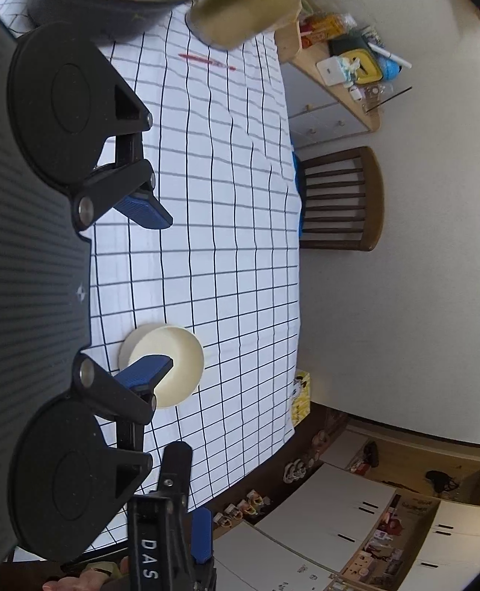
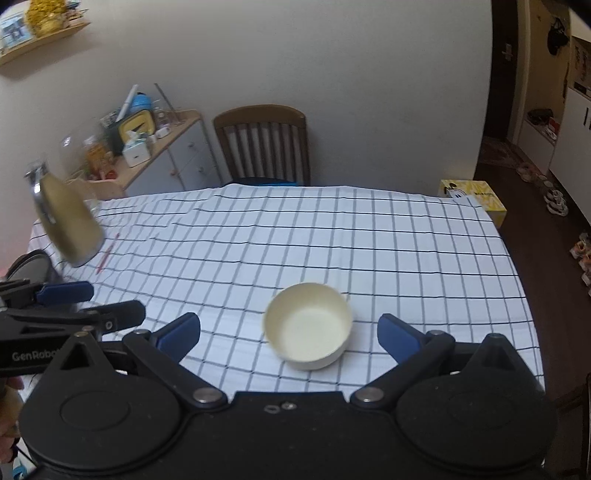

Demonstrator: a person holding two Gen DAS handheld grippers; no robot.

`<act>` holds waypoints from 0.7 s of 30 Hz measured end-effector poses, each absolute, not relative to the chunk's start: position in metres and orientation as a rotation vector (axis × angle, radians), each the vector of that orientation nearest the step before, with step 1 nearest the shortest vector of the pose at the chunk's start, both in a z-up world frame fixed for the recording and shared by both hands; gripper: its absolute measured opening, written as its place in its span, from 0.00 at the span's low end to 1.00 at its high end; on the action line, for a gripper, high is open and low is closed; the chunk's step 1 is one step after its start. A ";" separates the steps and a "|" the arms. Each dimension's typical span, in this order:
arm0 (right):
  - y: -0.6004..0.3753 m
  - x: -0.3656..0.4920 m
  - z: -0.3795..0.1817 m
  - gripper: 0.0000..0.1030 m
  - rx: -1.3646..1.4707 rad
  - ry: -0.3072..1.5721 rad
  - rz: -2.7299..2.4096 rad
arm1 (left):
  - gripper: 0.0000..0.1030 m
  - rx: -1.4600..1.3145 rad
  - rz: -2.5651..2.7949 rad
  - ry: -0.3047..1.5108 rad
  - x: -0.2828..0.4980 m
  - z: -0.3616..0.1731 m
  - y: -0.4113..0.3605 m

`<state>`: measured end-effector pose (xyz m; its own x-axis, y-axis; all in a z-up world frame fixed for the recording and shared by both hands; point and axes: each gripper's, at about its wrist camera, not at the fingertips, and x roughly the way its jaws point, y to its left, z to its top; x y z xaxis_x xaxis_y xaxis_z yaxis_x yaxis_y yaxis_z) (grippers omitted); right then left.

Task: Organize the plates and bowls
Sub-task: 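Move both grippers to the cream bowl rim, then close both grippers on the cream bowl rim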

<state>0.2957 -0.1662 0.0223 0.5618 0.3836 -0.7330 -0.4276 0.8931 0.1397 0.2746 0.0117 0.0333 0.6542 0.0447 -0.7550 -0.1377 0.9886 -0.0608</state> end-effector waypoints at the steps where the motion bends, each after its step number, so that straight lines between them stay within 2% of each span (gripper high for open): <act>1: -0.169 0.305 0.019 1.00 -0.053 0.857 0.469 | 0.73 -0.107 0.109 0.862 0.283 0.028 0.009; 10: -0.175 0.368 -0.026 0.95 -0.011 0.971 0.420 | 0.73 -0.098 0.158 0.963 0.343 -0.020 -0.005; 21: -0.169 0.396 -0.078 0.83 -0.024 1.102 0.416 | 0.73 -0.124 0.177 1.060 0.383 -0.070 -0.009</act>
<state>0.3959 -0.1693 -0.0778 0.3831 0.3143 -0.8686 -0.3377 0.9229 0.1850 0.3834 -0.0090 -0.0697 0.4767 0.0851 -0.8749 -0.2043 0.9788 -0.0161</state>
